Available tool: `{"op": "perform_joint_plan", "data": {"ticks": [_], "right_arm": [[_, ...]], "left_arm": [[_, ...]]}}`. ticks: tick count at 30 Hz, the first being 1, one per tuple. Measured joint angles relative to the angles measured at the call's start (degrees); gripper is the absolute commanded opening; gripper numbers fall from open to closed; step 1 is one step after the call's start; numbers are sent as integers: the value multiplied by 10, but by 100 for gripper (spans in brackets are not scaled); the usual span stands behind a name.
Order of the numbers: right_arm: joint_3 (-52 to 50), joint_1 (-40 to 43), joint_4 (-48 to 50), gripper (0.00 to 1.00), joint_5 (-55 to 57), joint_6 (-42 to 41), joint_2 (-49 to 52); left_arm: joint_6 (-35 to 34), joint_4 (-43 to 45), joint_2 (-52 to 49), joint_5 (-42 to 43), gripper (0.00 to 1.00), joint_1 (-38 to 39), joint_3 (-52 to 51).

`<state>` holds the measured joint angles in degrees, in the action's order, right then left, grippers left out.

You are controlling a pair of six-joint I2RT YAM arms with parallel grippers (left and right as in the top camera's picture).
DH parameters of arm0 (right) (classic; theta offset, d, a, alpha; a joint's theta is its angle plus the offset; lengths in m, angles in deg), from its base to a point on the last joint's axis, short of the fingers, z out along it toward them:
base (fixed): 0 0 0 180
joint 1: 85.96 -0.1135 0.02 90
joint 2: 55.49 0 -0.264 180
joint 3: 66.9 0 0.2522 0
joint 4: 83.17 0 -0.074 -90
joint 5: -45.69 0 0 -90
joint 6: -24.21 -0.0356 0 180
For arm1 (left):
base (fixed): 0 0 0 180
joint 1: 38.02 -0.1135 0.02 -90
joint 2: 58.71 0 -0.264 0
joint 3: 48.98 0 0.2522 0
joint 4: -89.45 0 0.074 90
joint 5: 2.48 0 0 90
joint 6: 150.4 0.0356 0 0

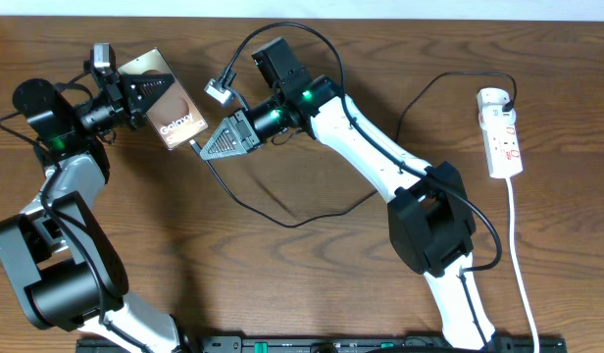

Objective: Plug charger to phone and switch on socket

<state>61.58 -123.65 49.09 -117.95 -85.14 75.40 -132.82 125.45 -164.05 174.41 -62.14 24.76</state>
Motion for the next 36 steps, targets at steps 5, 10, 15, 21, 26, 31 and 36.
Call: {"op": "perform_joint_plan", "data": {"ticks": [5,10,15,21,26,31,36], "right_arm": [[0,0,0,1,0,-3,0],[0,0,-7,1,1,-6,0],[0,0,-12,1,4,-7,0],[0,0,-11,1,6,-9,0],[0,0,-10,1,6,-11,0],[0,0,-6,1,6,-12,0],[0,0,-3,1,6,-16,0]], "left_arm": [[0,0,0,0,7,0,0],[0,0,0,0,7,0,0],[0,0,0,0,7,0,0],[0,0,0,0,7,0,0],[0,0,0,0,7,0,0],[0,0,0,0,8,0,0],[0,0,0,2,7,0,0]]}}
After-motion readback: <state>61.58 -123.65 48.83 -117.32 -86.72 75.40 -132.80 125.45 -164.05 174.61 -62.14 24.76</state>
